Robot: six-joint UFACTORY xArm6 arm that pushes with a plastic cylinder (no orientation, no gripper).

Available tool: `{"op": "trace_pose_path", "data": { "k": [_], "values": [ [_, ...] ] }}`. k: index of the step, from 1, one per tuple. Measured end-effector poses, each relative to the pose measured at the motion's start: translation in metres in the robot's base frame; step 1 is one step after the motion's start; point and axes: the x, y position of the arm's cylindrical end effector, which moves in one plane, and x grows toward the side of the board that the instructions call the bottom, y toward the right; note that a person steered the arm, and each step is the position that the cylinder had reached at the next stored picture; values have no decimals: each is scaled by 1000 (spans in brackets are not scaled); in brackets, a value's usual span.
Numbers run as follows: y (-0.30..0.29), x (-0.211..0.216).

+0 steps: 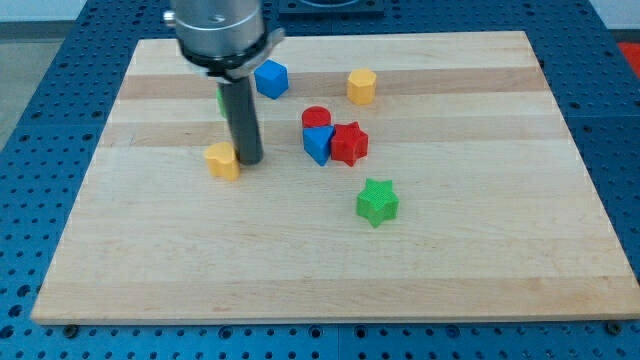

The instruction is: Push the blue cube into the red circle

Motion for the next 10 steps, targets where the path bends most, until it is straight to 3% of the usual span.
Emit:
{"op": "trace_pose_path", "data": {
  "k": [1, 3, 5, 6, 8, 10],
  "values": [
    [-2, -11],
    [14, -77],
    [90, -151],
    [73, -184],
    [10, -184],
    [20, -128]
  ]
}}
